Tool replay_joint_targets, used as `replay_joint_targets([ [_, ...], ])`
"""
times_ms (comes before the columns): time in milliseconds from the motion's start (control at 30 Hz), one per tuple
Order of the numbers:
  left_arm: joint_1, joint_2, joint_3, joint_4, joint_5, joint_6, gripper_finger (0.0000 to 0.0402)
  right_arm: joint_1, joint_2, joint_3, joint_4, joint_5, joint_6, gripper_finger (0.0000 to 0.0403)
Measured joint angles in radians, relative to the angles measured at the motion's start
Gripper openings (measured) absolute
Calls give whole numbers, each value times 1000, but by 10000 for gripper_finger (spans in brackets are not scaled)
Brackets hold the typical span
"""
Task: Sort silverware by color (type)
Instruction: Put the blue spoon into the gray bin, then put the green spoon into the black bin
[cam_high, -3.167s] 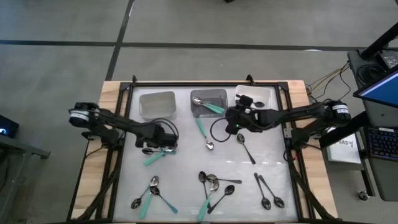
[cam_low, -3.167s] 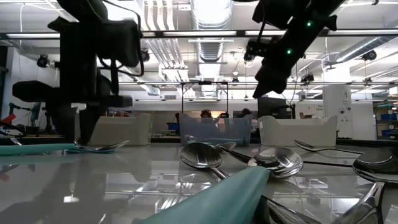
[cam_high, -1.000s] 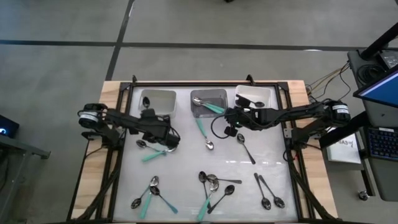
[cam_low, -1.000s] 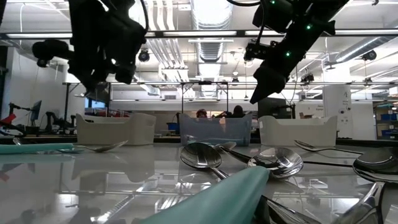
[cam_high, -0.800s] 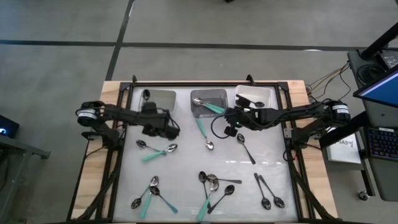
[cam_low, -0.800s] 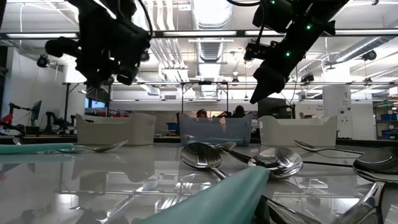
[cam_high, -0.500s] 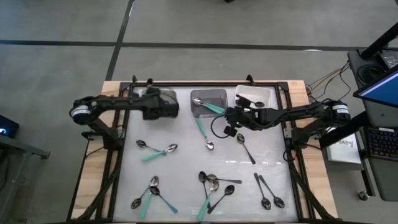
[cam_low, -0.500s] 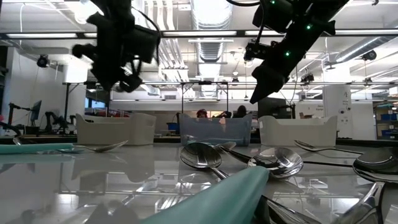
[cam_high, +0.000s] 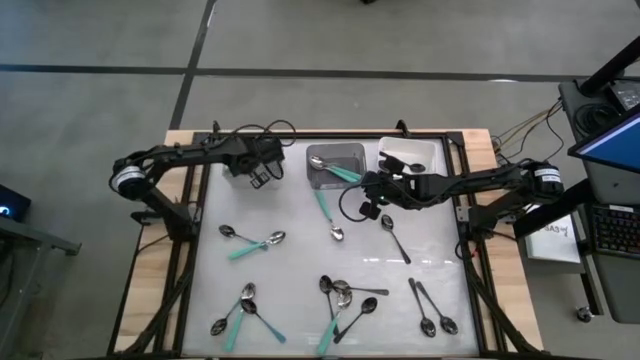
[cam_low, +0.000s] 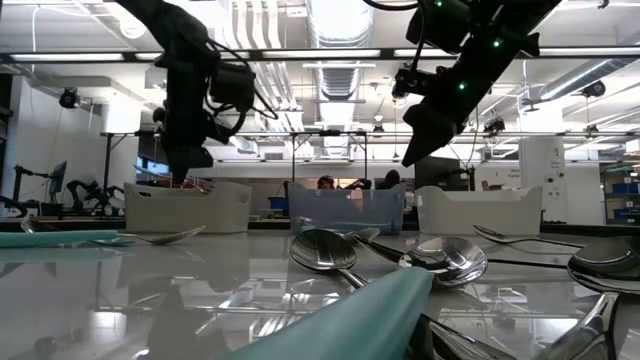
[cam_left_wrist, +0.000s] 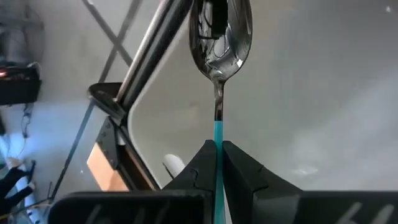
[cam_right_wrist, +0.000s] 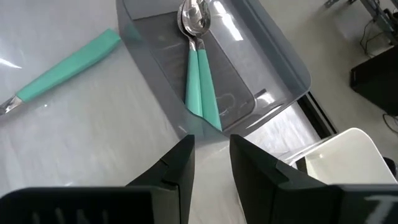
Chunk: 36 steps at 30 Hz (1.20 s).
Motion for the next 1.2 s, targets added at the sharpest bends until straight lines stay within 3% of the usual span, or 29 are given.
replay_joint_targets([
  [167, 20, 0, -2, 25, 21, 27, 6, 0, 0, 0, 0, 0, 1, 93],
  [367, 19, 0, -2, 32, 143, 31, 30, 0, 0, 0, 0, 0, 3, 93],
  [533, 19, 0, -2, 32, 183, 29, 54, 0, 0, 0, 0, 0, 3, 93],
  [767, 14, 0, -2, 30, 574, 53, 62, 0, 0, 0, 3, 0, 3, 93],
  [833, 2, 1, 7, 25, 627, 53, 60, 0, 0, 0, 9, 0, 3, 93],
  [1200, -84, 1, 164, 3, 585, 58, 58, 0, 0, 0, 15, 1, 17, 93],
])
